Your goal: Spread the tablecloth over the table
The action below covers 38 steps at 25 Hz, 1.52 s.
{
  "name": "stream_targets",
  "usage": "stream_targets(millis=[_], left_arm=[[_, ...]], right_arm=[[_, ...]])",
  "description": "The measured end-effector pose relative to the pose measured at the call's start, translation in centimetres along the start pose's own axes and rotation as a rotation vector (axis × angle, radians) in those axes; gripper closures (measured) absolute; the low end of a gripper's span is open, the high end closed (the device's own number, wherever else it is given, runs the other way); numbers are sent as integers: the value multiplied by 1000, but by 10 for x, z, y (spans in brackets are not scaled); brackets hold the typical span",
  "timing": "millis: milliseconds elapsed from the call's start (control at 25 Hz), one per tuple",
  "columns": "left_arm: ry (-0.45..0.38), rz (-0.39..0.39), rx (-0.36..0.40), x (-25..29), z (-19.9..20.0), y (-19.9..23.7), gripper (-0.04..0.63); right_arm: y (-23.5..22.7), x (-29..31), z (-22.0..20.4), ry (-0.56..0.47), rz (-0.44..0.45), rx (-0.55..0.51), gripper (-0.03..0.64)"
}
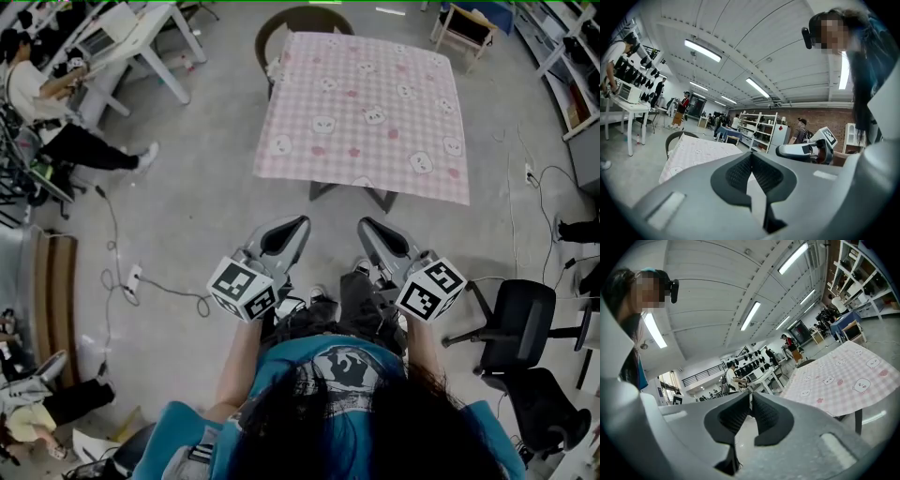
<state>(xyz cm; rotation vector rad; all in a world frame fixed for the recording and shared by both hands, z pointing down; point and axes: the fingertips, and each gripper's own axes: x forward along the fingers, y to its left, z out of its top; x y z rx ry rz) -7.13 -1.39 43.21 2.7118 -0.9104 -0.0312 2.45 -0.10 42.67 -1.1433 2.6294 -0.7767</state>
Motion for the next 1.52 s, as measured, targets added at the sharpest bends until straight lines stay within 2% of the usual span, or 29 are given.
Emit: stream_targets(millis=[160, 760, 1520], left_arm=[[12, -16, 14, -5, -5, -5, 581], [5, -85, 41, -10, 0, -32, 581], [35, -90, 48, -13, -8, -33, 581]], right_arm=[[7, -3, -9, 16, -8, -33, 624], [20, -12, -16, 20, -25, -106, 617], [19, -3, -25, 62, -19, -107, 617]])
